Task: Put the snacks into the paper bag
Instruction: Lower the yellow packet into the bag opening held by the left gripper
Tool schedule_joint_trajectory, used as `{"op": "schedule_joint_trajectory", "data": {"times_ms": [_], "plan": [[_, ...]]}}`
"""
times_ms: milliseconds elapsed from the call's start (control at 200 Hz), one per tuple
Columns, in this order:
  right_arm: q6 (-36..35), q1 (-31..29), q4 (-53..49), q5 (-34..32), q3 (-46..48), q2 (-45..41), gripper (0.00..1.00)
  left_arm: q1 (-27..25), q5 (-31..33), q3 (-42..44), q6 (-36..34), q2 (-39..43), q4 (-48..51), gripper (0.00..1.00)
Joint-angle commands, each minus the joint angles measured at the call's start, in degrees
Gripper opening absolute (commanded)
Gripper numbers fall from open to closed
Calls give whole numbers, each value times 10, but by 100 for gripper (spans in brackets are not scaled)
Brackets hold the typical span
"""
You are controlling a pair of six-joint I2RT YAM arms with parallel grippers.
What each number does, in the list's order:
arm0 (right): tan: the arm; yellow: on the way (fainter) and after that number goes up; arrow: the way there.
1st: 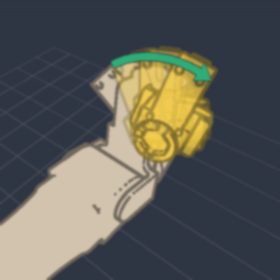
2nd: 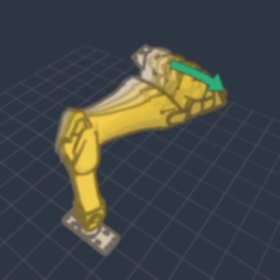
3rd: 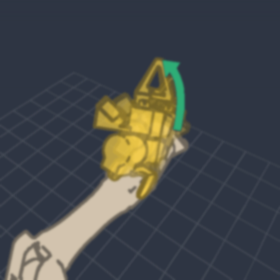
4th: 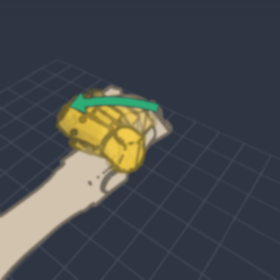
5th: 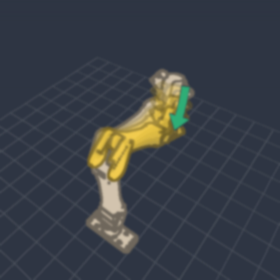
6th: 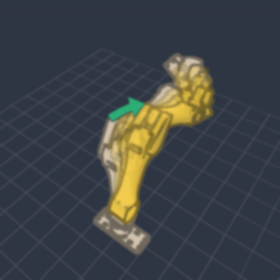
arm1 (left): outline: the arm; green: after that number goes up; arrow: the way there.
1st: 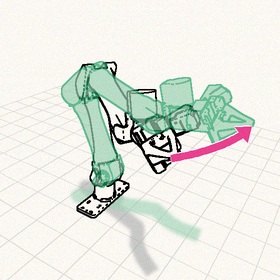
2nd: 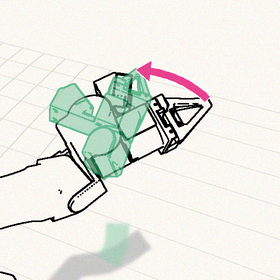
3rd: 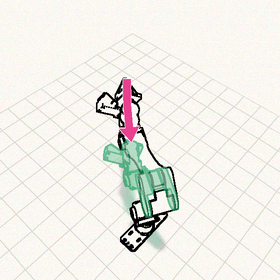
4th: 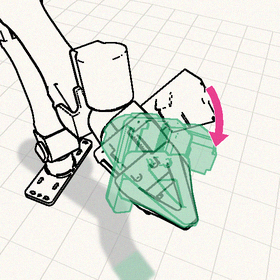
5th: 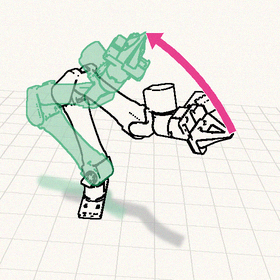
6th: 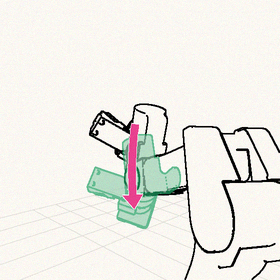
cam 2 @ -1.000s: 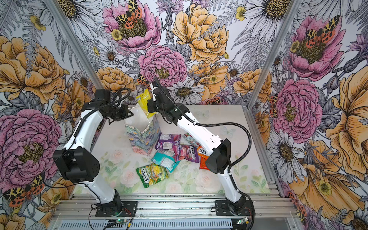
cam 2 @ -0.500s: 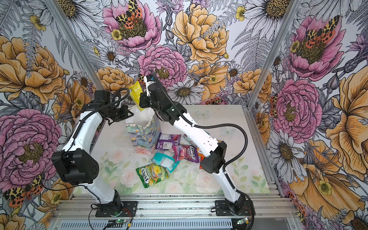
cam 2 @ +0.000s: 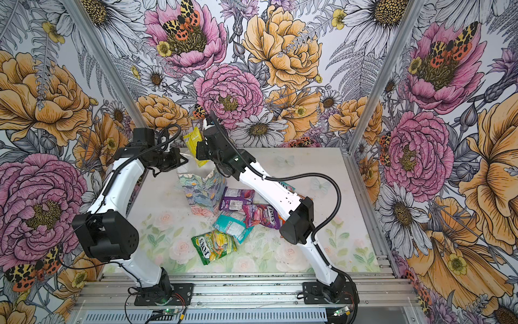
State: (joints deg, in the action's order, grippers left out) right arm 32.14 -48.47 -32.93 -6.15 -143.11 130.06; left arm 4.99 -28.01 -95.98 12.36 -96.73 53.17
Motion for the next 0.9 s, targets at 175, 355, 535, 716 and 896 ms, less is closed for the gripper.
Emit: {"op": "schedule_joint_trajectory", "data": {"times_ms": [175, 355, 535, 716, 896], "plan": [[7, -4, 8, -47, 62, -66, 0, 9, -7, 6, 16, 17, -20, 0], [11, -4, 14, -50, 97, -85, 0, 9, -6, 6, 16, 16, -21, 0], [15, -4, 47, -57, 170, -125, 0, 10, -1, 8, 16, 16, -21, 0], [24, -3, 68, -55, 221, -146, 0, 9, -4, 7, 16, 13, -21, 0], [45, -3, 80, -22, 235, -139, 0, 8, -4, 7, 16, 13, -20, 0]]}}
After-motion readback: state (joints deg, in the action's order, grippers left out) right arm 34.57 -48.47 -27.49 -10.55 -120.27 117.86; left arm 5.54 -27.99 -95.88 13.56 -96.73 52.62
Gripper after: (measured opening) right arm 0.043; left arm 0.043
